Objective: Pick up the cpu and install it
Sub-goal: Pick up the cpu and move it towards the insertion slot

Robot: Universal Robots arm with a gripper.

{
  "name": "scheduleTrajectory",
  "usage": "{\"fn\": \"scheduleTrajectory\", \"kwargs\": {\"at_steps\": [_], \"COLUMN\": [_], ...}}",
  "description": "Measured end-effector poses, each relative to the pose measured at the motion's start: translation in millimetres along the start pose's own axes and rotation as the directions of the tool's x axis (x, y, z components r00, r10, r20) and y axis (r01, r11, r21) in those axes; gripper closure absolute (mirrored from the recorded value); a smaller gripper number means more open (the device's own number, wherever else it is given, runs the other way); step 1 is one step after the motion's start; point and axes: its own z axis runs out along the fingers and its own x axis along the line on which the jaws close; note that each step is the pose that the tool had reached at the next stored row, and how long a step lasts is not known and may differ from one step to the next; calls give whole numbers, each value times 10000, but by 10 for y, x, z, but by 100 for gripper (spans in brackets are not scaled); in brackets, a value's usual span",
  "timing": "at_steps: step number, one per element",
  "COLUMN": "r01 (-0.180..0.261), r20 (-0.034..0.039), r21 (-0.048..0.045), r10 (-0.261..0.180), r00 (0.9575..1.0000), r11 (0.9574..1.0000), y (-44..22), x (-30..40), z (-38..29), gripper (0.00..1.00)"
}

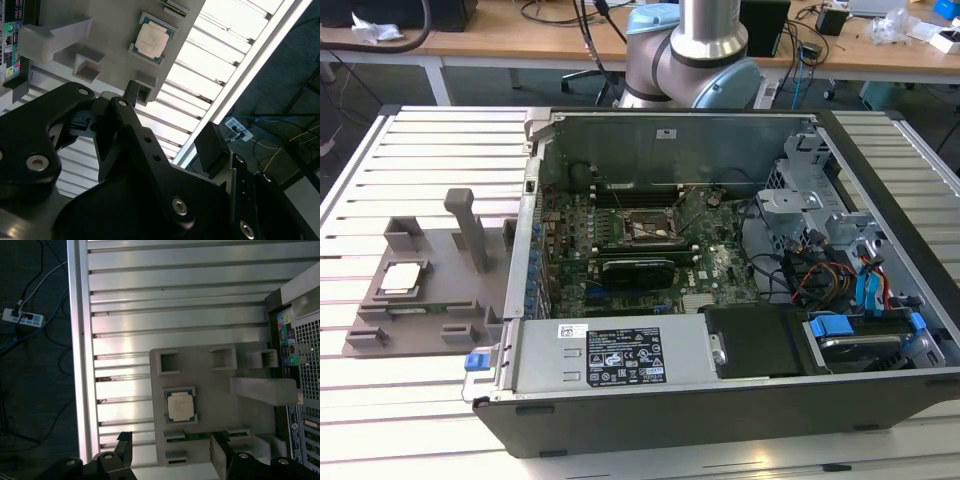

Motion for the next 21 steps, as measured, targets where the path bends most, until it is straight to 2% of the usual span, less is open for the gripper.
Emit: {"fn": "scheduleTrajectory", "kwargs": {"at_steps": [21], "r01": [0], "r20": [0], "r21": [0], "r10": [0], "r00": [10000], "r11": [10000], "y": [-4], "x": [2], "z": [95], "gripper": [28]}}
